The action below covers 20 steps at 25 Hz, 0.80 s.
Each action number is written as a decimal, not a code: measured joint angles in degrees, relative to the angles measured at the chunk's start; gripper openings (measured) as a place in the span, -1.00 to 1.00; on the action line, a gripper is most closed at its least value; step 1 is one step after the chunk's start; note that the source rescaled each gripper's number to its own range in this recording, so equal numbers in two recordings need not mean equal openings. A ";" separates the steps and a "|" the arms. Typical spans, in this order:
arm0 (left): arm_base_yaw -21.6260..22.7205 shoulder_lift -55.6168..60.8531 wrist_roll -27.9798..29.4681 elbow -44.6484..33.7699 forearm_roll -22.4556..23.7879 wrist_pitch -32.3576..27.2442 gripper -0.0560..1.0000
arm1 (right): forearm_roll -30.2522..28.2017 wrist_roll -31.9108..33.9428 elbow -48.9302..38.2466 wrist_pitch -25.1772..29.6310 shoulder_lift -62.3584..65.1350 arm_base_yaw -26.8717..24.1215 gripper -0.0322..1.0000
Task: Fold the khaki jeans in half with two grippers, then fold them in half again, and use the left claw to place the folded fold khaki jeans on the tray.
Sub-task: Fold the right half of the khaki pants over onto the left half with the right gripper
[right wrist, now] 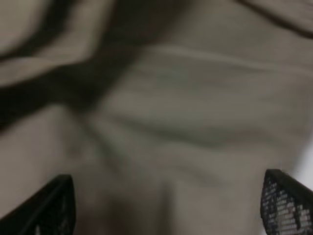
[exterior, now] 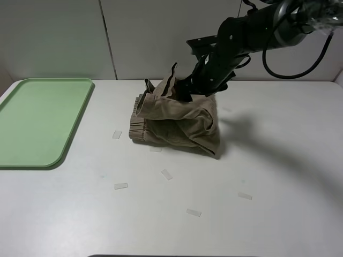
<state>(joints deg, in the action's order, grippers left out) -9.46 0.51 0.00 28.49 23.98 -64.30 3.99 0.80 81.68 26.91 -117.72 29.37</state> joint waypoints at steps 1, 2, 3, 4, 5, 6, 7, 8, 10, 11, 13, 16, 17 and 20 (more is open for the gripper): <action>0.00 0.00 0.00 0.00 0.00 0.00 0.83 | 1.06 0.00 0.00 -0.25 0.00 1.21 0.68; 0.00 0.00 0.00 0.00 0.00 0.00 0.83 | 2.52 0.00 0.00 -0.78 0.00 2.41 0.68; 0.00 0.00 0.00 0.00 0.00 0.00 0.83 | 3.98 -0.05 0.00 -1.22 0.00 3.39 0.68; 0.00 0.00 0.00 0.00 0.00 0.00 0.83 | 5.26 -0.05 0.00 -2.05 0.00 4.48 0.68; 0.00 0.00 0.00 0.00 0.00 -0.02 0.83 | 6.16 -0.05 0.00 -2.92 0.00 5.54 0.68; 0.00 0.00 0.00 0.00 0.00 -0.02 0.83 | 7.15 -0.05 0.00 -3.58 0.00 6.31 0.68; 0.00 0.00 0.00 0.00 0.00 -0.02 0.83 | 8.13 -0.05 0.00 -4.37 0.00 7.16 0.68; 0.00 0.00 0.00 0.00 0.00 -0.02 0.83 | 8.85 -0.05 0.00 -5.29 0.00 7.96 0.68; 0.00 0.00 0.00 0.00 0.00 -0.02 0.83 | 10.71 -0.05 0.00 -6.60 0.00 9.18 0.68; 0.00 0.00 0.00 0.00 0.00 -0.02 0.83 | 11.66 -0.05 0.00 -7.12 0.00 9.72 0.68; 0.00 0.00 0.00 0.00 0.00 -0.02 0.83 | 13.54 -0.24 0.00 -7.78 0.00 10.65 0.68; 0.00 0.00 0.00 0.00 0.00 -0.02 0.83 | 15.20 -2.46 0.00 -7.95 0.00 11.08 0.68; 0.00 0.00 0.00 0.00 0.00 -0.02 0.83 | 15.14 -3.77 0.00 -7.95 0.00 11.08 0.68; 0.00 0.00 0.00 0.00 0.00 -0.02 0.83 | 11.94 -6.97 0.00 -7.37 0.07 10.66 0.68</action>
<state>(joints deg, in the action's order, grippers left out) -9.46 0.51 0.00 28.49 23.98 -64.32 15.93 -6.17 81.68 19.54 -117.65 40.04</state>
